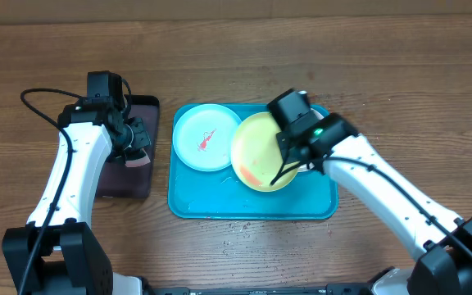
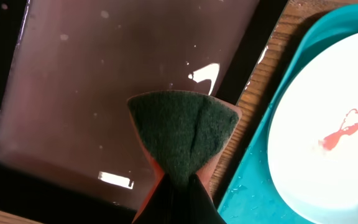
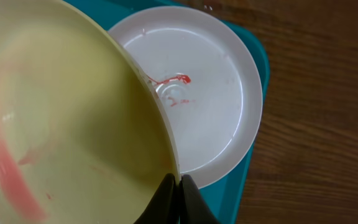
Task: Clean dirty plates on tray and stack at the side
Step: 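Lift the yellow plate with the right gripper and move it right off the tray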
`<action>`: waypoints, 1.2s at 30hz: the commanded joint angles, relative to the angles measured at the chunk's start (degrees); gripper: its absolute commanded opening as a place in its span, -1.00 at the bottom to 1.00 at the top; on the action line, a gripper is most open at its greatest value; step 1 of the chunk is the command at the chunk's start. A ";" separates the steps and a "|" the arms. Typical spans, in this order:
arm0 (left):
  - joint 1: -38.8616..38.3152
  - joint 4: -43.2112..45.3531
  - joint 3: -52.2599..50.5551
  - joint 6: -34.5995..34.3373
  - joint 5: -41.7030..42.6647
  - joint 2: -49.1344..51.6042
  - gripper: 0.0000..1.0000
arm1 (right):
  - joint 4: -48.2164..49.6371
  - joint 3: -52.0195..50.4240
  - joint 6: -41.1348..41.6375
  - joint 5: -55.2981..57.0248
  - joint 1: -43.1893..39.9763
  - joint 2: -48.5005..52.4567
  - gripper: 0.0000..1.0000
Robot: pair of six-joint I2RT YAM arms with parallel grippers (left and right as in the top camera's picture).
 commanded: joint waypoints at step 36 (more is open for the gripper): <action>0.26 0.17 0.72 1.44 -2.01 0.61 -0.92 | 7.04 1.70 0.92 51.10 27.02 -2.03 -0.93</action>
